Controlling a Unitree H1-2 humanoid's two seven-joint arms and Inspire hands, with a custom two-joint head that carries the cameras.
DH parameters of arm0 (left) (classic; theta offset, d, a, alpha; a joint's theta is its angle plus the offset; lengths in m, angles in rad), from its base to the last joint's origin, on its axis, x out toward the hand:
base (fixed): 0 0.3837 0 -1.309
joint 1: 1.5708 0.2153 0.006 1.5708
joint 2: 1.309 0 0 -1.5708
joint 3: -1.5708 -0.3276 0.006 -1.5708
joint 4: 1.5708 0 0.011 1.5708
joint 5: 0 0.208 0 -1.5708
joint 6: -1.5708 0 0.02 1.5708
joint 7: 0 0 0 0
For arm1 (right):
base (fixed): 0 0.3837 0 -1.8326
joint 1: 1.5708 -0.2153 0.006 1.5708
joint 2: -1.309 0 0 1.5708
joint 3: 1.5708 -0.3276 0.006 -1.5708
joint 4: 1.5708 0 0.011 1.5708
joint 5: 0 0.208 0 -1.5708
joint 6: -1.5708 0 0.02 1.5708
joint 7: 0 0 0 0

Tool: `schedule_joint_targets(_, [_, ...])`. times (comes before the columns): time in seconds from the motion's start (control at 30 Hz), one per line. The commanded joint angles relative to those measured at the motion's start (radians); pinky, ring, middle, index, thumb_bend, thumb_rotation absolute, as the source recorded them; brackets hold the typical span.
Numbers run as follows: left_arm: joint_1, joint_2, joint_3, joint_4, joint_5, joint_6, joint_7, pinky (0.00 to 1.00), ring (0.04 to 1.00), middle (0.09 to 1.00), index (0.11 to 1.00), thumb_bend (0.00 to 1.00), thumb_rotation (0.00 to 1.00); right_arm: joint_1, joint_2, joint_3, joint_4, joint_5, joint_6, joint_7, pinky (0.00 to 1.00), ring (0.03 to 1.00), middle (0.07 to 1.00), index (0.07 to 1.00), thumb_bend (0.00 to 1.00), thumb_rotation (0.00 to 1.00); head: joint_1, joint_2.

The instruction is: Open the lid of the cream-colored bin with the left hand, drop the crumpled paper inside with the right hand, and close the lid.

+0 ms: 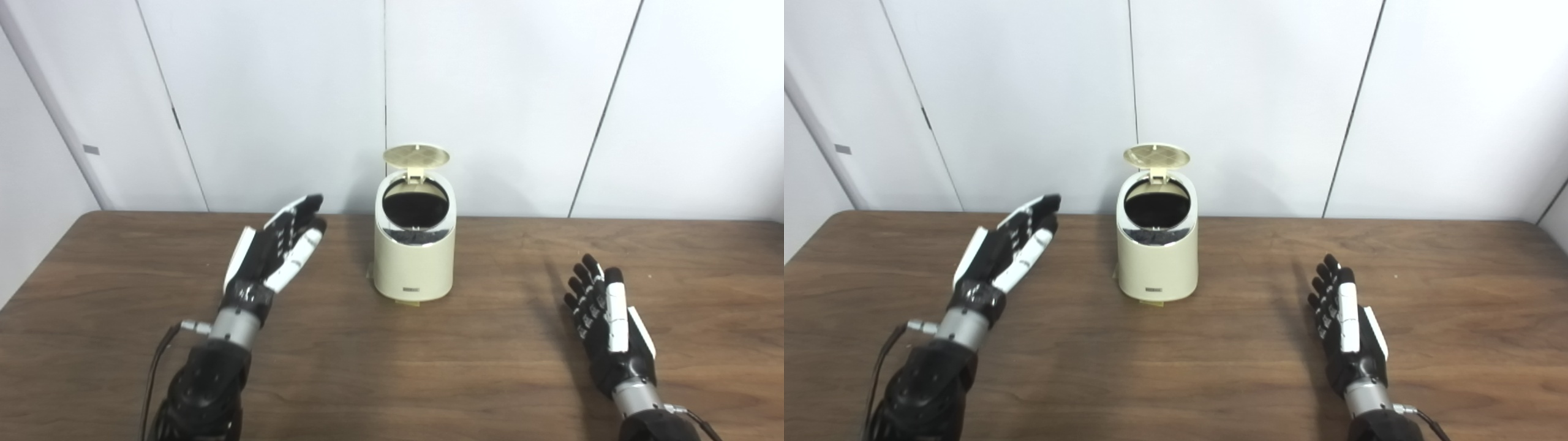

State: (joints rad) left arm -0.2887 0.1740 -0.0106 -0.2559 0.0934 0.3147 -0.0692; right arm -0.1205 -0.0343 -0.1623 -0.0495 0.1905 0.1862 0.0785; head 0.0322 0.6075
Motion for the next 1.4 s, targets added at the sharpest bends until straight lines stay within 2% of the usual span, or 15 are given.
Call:
schedule_joint_targets(0.0, [-0.074,0.022,-0.009,-0.043,0.026,0.001,-0.007,0.86,0.892,0.895,0.896,0.51,0.59,-0.022,0.004,0.003,-0.017,0.013,-0.055,-0.001,1.0,1.0,1.0,0.998,0.61,1.0,-0.001,-0.001])
schedule_joint_targets(0.1, [-0.126,0.042,-0.027,-0.052,0.046,0.029,-0.037,0.86,0.9,0.907,0.913,0.48,0.57,-0.018,0.01,0.006,-0.024,0.023,-0.052,0.002,1.0,1.0,1.0,1.0,0.61,1.0,0.0,-0.005])
schedule_joint_targets(0.23, [-0.209,0.056,-0.047,-0.049,0.063,0.073,-0.066,0.89,0.926,0.929,0.934,0.49,0.63,-0.018,0.018,0.005,-0.035,0.03,-0.042,-0.009,1.0,0.982,0.987,0.979,0.62,0.97,0.002,-0.009])
schedule_joint_targets(0.37, [-0.289,0.059,-0.069,-0.019,0.094,0.093,-0.068,0.88,0.922,0.925,0.931,0.5,0.66,-0.018,0.016,0.009,-0.041,0.03,-0.03,-0.011,1.0,0.965,0.971,0.968,0.63,0.97,0.002,-0.011])
schedule_joint_targets(0.57, [-0.393,0.062,-0.102,0.049,0.154,0.097,-0.065,0.87,0.918,0.916,0.922,0.56,0.69,-0.017,0.017,0.015,-0.058,0.032,-0.002,-0.017,0.99,0.947,0.962,0.957,0.63,0.95,0.002,-0.011])
schedule_joint_targets(0.73, [-0.454,0.069,-0.15,0.094,0.241,0.106,-0.07,0.86,0.909,0.904,0.918,0.55,0.71,-0.013,0.014,0.021,-0.062,0.033,0.004,-0.015,0.98,0.938,0.959,0.952,0.63,0.95,-0.002,-0.017])
schedule_joint_targets(0.8, [-0.477,0.065,-0.165,0.116,0.259,0.1,-0.075,0.84,0.906,0.907,0.919,0.54,0.69,-0.013,0.013,0.023,-0.06,0.031,0.004,-0.014,0.97,0.937,0.955,0.951,0.62,0.95,-0.002,-0.017])
schedule_joint_targets(0.9, [-0.504,0.065,-0.198,0.155,0.299,0.086,-0.085,0.83,0.918,0.936,0.931,0.54,0.66,-0.011,0.003,0.035,-0.059,0.017,-0.003,-0.009,0.95,0.919,0.945,0.956,0.61,0.93,-0.004,-0.016])
schedule_joint_targets(1.0, [-0.521,0.07,-0.235,0.179,0.346,0.081,-0.093,0.83,0.923,0.943,0.905,0.54,0.64,-0.009,0.002,0.045,-0.062,0.013,-0.004,-0.012,0.95,0.903,0.934,0.958,0.61,0.9,-0.006,-0.012])
schedule_joint_targets(1.13, [-0.544,0.101,-0.307,0.219,0.427,0.058,-0.125,0.88,0.96,0.959,0.9,0.56,0.71,-0.01,0.009,0.052,-0.061,0.013,-0.005,-0.018,0.95,0.891,0.933,0.967,0.62,0.88,-0.01,-0.005])
schedule_joint_targets(1.17, [-0.547,0.105,-0.315,0.228,0.436,0.05,-0.133,0.89,0.967,0.963,0.899,0.56,0.72,-0.011,0.012,0.053,-0.062,0.013,-0.005,-0.02,0.92,0.888,0.931,0.966,0.61,0.87,-0.011,-0.007])
schedule_joint_targets(1.2, [-0.549,0.11,-0.324,0.238,0.442,0.038,-0.141,0.89,0.97,0.964,0.898,0.56,0.73,-0.012,0.014,0.053,-0.06,0.013,-0.006,-0.023,0.84,0.867,0.926,0.962,0.62,0.84,-0.011,-0.008])
schedule_joint_targets(1.23, [-0.552,0.115,-0.336,0.248,0.454,0.029,-0.151,0.9,0.973,0.965,0.895,0.55,0.74,-0.014,0.015,0.053,-0.058,0.013,-0.008,-0.025,0.81,0.854,0.922,0.961,0.62,0.83,-0.01,-0.002])
schedule_joint_targets(1.37, [-0.56,0.128,-0.373,0.276,0.493,0.018,-0.193,0.91,0.99,0.973,0.879,0.57,0.8,-0.02,0.016,0.059,-0.052,0.004,-0.008,-0.034,0.75,0.831,0.912,0.963,0.64,0.81,-0.013,-0.001])
